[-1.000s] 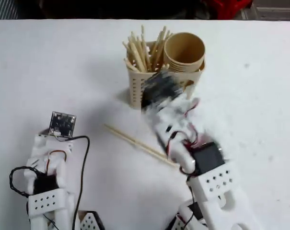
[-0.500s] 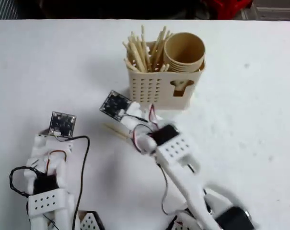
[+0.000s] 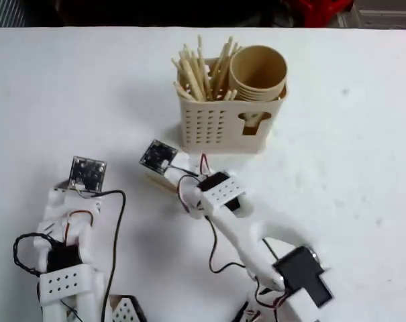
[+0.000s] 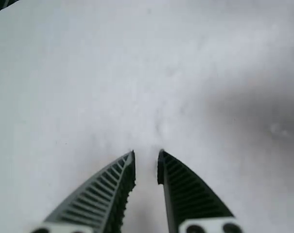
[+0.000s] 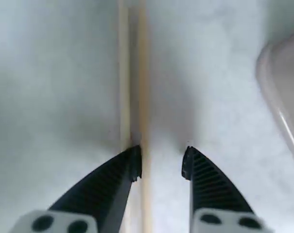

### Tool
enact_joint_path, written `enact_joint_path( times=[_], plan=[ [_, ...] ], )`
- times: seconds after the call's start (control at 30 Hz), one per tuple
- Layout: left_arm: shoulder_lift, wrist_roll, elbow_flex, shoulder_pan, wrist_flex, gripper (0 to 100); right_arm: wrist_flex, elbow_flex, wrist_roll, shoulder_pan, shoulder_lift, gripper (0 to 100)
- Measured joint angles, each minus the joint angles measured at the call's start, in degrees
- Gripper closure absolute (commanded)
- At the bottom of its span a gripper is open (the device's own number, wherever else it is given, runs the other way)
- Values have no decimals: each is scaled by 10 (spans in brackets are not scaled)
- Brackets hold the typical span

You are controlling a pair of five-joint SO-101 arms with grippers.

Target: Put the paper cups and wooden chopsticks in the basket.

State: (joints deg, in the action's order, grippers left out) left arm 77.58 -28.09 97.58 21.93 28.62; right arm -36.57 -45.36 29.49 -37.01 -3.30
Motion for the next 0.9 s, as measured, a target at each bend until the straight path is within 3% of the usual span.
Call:
enact_joint_path(
  times=[0.17, 0.3, 0.57, 0.9],
  plan=[
    [0, 0, 0, 0, 0, 906, 4, 2, 0, 0, 11, 854],
    [0, 0, 0, 0, 0, 906, 4, 4, 0, 1, 15, 985],
    [0, 0, 0, 0, 0, 906, -41, 19, 0, 1, 6, 982],
    [0, 0, 0, 0, 0, 906, -126, 19, -36, 0, -269, 982]
  ],
)
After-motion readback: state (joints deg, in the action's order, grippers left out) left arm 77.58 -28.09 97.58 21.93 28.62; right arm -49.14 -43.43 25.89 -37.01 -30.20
